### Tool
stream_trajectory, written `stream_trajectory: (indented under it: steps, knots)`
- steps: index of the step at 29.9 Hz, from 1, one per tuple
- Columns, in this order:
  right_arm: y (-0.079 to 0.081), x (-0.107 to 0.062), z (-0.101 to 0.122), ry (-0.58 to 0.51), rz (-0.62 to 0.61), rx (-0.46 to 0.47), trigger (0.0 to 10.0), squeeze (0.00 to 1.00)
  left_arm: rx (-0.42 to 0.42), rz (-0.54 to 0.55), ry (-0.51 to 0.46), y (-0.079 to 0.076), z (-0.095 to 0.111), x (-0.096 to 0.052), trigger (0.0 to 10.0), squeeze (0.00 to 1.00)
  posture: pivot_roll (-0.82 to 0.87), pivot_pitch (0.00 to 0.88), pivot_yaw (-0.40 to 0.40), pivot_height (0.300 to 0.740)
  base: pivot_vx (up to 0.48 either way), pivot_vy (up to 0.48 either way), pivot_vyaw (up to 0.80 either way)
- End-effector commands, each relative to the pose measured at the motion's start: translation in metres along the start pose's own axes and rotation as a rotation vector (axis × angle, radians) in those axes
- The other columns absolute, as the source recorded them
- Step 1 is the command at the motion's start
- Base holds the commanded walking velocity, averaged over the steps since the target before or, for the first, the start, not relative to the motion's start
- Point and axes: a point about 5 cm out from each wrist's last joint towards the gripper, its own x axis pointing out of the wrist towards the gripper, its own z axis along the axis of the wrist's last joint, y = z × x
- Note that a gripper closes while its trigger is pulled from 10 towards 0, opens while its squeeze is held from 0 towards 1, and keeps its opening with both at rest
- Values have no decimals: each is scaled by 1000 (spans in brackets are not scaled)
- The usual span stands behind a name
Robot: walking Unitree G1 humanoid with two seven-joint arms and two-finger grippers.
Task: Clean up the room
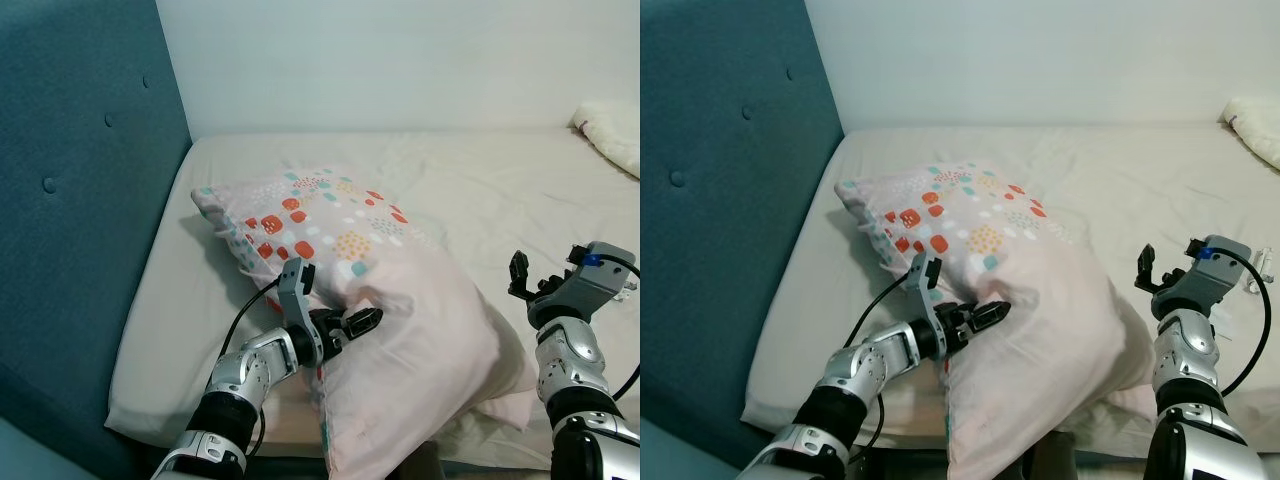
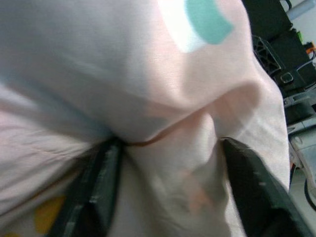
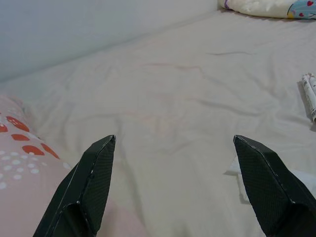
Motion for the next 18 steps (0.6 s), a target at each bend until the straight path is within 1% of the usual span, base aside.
stream_trajectory:
  steps: [1,5,11,13,14,16,17,18]
  knots:
    - [-2,-1,-1,10,-4,8,10000,0,-96,-155,28,-51,-19,33,0,0,-51,49,-11,540,0,0,0]
    - [-2,-1,-1,10,-3,7,10000,0,-132,-163,16,-55,-16,37,0,0,-57,47,-11,540,0,0,0]
    - [-2,-1,-1,8,-4,7,10000,0,-137,-151,3,-55,-11,40,0,0,-57,47,-9,540,0,0,0]
    - [-2,-1,-1,7,-5,8,10000,0,-125,-135,-21,-54,-2,40,0,0,-58,47,-7,540,0,0,0]
    - [-2,-1,-1,7,-5,8,10000,0,-125,-135,-21,-54,-2,40,0,0,-58,47,-7,540,0,0,0]
    - [-2,-1,0,5,-6,9,10000,0,-83,-111,-53,-50,9,39,0,0,-57,47,-7,540,0,0,0]
    - [-2,-1,0,5,-6,9,10000,0,-83,-111,-53,-50,9,39,0,0,-57,47,-7,540,0,0,0]
    - [-2,-1,0,5,-7,10,10000,0,-9,-74,-78,-46,18,37,0,0,-57,47,-7,540,0,0,0]
